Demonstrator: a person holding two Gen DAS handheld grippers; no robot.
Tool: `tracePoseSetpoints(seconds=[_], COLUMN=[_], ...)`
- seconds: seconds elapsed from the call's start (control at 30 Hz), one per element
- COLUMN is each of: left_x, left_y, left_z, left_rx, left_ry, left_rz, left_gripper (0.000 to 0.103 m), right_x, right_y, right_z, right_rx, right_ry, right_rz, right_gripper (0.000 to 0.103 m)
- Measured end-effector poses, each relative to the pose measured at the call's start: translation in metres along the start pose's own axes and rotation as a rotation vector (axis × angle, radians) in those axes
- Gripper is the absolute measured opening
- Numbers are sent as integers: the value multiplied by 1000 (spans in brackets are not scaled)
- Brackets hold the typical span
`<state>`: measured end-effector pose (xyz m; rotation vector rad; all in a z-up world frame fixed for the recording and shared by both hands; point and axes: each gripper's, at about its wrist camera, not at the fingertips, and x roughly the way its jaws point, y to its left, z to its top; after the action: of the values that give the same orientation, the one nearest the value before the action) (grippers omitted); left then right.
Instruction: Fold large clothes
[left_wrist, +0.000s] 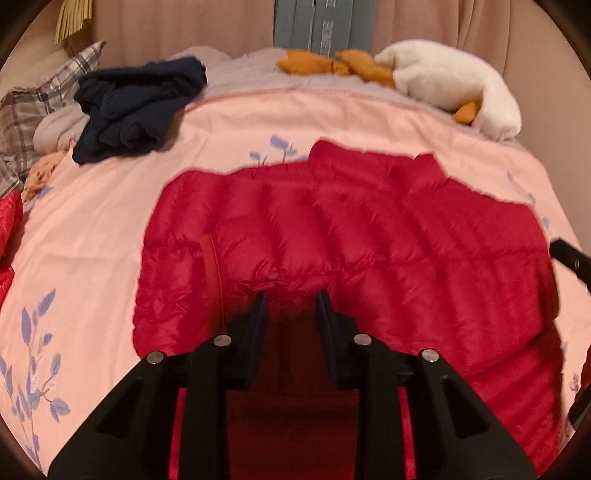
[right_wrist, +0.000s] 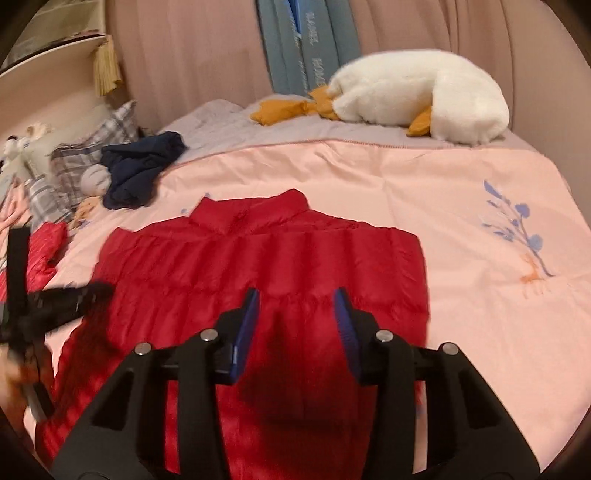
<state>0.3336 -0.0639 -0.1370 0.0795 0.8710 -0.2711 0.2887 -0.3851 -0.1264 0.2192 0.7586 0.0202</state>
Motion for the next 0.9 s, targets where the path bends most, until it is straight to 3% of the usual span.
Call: tracePoseSetpoints(seconds=[0.1, 0.17, 0.3, 0.37, 0.4, 0.5, 0.57, 0.67, 0.8, 0.9], left_x=[10, 12, 15, 15, 15, 15, 15, 15, 15, 15], left_y=[1, 0, 0, 0, -1, -2, -2, -3, -4, -4], left_z=[-5, -6, -5, -6, -6, -6, -6, -6, -7, -7], left_rx=[25, 42, 41, 46, 48, 45, 40, 43, 46, 48], left_ry=[14, 11, 15, 17, 16, 15, 15, 14, 12, 11], left_rz=[4, 3, -1, 6, 10, 11, 10, 16, 19, 20], left_gripper=[29, 29, 29, 29, 29, 29, 29, 29, 29, 29], right_x=[32, 48, 55, 49, 41, 15, 11, 20, 53, 61], right_y=[-3, -8, -10, -3, 5, 34, 48, 68, 82, 84], right_z=[-4, -10, -11, -5, -2, 2, 3, 2, -11, -18], right_rx=[6, 17, 35, 27, 5, -61, -81, -101, -135, -135], right_ry=[91, 139, 172, 177, 144, 28, 14, 40, 134, 153], right_rz=[-69, -70, -70, -122, -151, -89, -35, 17, -33, -48], right_gripper=[41, 42, 42, 44, 51, 65, 69, 69, 69, 72])
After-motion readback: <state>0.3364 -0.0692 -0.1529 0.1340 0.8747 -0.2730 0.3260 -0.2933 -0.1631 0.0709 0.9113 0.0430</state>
